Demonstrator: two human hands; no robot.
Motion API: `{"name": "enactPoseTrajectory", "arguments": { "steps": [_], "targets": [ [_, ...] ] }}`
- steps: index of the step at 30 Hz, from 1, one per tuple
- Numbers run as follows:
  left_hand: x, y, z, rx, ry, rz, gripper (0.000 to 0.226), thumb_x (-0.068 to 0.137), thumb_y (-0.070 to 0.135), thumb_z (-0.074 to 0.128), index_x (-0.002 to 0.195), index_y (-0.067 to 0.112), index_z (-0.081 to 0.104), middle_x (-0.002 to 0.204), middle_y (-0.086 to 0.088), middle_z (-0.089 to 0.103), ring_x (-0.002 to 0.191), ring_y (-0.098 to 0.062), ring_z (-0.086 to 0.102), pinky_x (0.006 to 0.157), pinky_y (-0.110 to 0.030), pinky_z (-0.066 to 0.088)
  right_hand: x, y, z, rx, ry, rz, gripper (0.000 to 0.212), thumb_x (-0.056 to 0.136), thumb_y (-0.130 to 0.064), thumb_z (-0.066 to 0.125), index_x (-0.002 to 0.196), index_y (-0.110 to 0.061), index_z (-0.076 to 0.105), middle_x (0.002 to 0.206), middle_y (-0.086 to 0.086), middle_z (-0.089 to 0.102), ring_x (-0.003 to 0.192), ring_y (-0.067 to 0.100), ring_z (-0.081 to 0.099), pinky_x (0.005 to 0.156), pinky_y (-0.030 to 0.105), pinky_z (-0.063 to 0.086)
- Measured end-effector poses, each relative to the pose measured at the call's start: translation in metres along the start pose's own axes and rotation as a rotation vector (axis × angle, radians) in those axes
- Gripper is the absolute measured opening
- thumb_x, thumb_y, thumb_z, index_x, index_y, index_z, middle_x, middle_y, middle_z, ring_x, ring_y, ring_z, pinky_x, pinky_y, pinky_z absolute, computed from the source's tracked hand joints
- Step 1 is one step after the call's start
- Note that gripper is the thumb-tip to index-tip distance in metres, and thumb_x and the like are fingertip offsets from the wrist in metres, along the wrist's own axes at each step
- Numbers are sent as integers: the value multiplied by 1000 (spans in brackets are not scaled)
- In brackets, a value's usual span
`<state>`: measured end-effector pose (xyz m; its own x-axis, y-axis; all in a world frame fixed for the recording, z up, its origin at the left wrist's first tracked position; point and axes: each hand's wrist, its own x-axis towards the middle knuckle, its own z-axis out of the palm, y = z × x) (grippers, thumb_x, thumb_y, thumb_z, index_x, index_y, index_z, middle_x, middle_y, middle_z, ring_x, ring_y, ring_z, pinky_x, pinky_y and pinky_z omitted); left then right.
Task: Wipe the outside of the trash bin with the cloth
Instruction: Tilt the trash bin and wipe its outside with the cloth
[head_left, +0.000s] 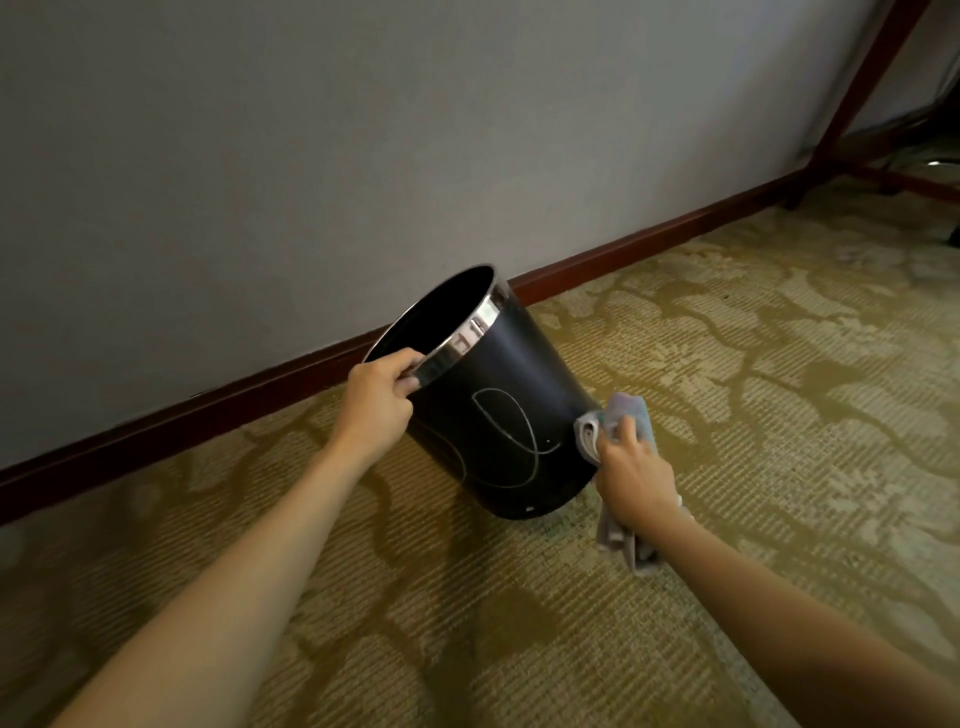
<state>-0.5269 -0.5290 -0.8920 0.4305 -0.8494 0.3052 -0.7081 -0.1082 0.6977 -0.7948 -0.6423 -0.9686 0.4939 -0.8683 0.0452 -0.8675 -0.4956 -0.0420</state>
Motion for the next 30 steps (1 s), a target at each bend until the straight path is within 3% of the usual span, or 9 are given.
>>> {"name": "enactPoseTrajectory", "arguments": {
  "steps": [5, 8, 12, 14, 18, 20, 22, 26, 30],
  "targets": [
    [0, 4, 3, 18, 9, -33, 31, 91, 0, 50, 96, 28, 63, 85, 16, 57, 78, 2, 54, 60, -11, 36, 20, -16, -27, 161, -40, 116, 27, 88, -10, 52, 115, -7, 52, 122, 15, 39, 99, 36, 53, 61, 36, 38],
    [0, 7, 6, 16, -9, -6, 32, 90, -1, 51, 96, 28, 63, 87, 11, 61, 80, 2, 56, 60, -10, 38, 34, -47, -60, 259, 129, 21, 30, 88, -9, 51, 118, -8, 52, 121, 14, 40, 95, 34, 55, 60, 34, 40],
    [-3, 11, 7, -34, -37, 15, 43, 86, -10, 52, 97, 28, 67, 91, 14, 64, 85, 23, 52, 65, 3, 37, 44, -81, -94, 310, 438, -182, 36, 84, -6, 54, 120, -12, 55, 117, 14, 45, 86, 31, 54, 50, 32, 42],
    [-3, 10, 4, -63, -35, 11, 47, 84, -13, 51, 93, 31, 66, 91, 16, 64, 87, 23, 52, 67, 5, 35, 38, -85, -88, 275, 490, -238, 44, 81, -6, 58, 124, -13, 54, 115, 15, 47, 86, 29, 54, 47, 32, 47],
    [-2, -3, -5, -9, -13, -36, 36, 89, -4, 51, 93, 28, 65, 90, 8, 64, 84, 1, 58, 61, -5, 37, 4, -62, -39, 117, 382, -274, 67, 66, -7, 77, 128, -15, 54, 108, 14, 52, 84, 28, 58, 50, 27, 50],
    [-2, -10, -8, 3, 9, -83, 33, 90, -3, 50, 97, 25, 66, 92, 6, 64, 81, 3, 56, 57, -4, 39, -10, -40, -14, 62, 202, -200, 83, 54, -9, 85, 130, -18, 51, 111, 10, 45, 87, 29, 57, 49, 29, 47],
    [-1, -13, -11, 2, 40, -108, 33, 89, -4, 50, 91, 26, 66, 86, 6, 64, 75, 3, 55, 58, 0, 39, -18, -23, 3, 6, 29, -137, 90, 58, -12, 84, 136, -21, 41, 119, 8, 37, 96, 29, 51, 57, 34, 47],
    [-3, -10, -11, -9, 41, -111, 35, 89, -4, 49, 85, 28, 63, 79, 5, 63, 71, -5, 57, 56, -4, 42, -8, -21, 0, 49, 50, -26, 45, 87, -9, 53, 131, -17, 47, 118, 10, 40, 89, 29, 53, 57, 33, 38],
    [-5, 3, -1, -23, 12, -85, 34, 90, -2, 47, 91, 28, 64, 81, 10, 62, 76, 4, 57, 56, -7, 40, 14, -52, -37, 346, 40, 74, 29, 90, -15, 50, 119, -9, 52, 118, 12, 40, 86, 33, 55, 60, 36, 42]
  ]
}}
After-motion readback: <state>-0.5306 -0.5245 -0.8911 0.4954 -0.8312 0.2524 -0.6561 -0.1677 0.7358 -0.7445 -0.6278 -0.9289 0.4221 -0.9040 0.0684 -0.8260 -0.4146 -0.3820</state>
